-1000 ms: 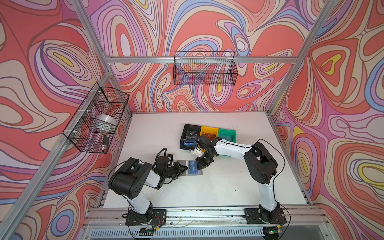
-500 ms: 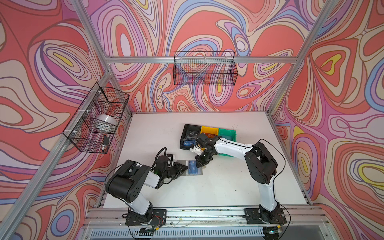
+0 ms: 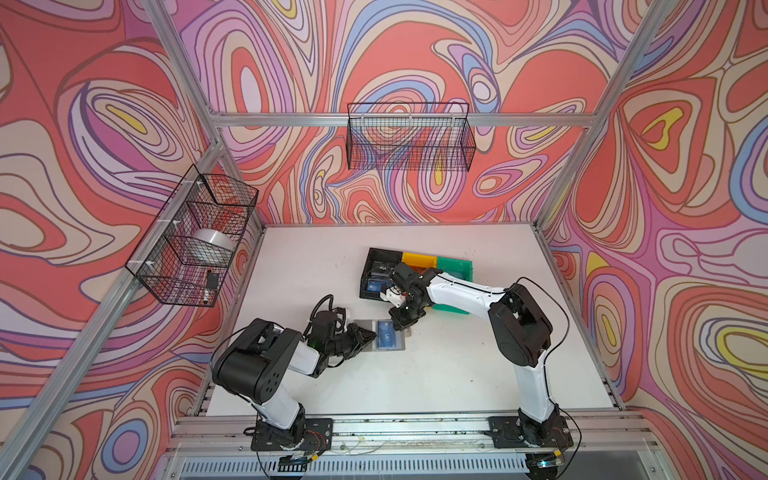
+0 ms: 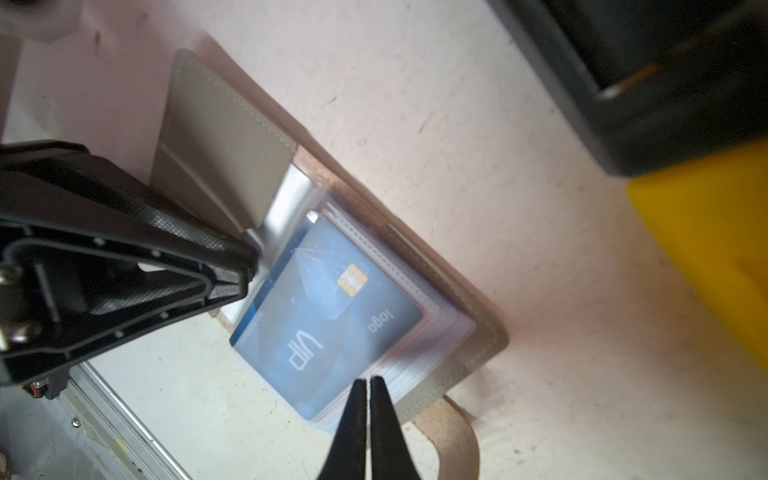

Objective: Take the credit cards out of the card holder

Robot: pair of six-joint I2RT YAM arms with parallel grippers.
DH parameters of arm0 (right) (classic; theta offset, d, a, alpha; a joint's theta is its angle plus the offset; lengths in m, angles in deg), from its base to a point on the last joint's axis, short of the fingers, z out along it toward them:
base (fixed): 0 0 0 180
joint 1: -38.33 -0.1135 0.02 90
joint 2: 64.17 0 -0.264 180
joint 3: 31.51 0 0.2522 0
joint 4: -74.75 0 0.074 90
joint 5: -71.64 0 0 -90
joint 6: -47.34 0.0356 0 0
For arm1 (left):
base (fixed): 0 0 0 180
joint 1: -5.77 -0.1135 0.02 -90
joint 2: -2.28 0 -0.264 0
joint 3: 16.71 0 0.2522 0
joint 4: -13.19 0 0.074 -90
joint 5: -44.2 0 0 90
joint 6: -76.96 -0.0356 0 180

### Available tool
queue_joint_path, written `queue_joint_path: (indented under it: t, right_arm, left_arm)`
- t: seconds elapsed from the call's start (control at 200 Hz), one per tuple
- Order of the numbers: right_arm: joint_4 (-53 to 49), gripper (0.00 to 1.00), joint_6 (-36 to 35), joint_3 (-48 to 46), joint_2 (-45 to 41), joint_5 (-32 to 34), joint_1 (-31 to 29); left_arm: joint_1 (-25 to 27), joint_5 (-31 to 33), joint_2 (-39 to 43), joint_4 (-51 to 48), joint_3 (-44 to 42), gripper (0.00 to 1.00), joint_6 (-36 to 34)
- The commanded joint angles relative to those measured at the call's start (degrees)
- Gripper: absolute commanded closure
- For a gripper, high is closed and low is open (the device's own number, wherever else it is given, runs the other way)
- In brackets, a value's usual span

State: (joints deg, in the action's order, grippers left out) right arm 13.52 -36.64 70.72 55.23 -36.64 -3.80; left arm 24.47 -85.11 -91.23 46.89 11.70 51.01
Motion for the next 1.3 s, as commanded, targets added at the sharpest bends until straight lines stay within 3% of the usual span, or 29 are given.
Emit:
queue_joint_path:
  t: [0.0,0.641,0.917,1.292]
  right_arm:
    - [-1.0,0.92,-0.7,1.5,2.2,1.5,-0.2]
    - [0.8,0.91,-0.1,0.5,3.5,-1.7,-0.3]
    - [1.0,0.91,-0.1,0.2,3.5,-1.9,-0.3]
    - [0.7,0.91,-0.2,-0.1,3.9,-1.9,-0.3]
  left_arm:
    - [-0.3,-0.2,-0.9,0.4,0.8,0.81,-0.3]
    - [-0.2,-0.6,-4.5,5.5,0.5,0.80,1.1]
    - [-0.3,-0.9,-5.2,5.8,0.5,0.87,0.9]
    - [-0.3,-1.1,-5.9,6.8,0.4,0.89,1.2]
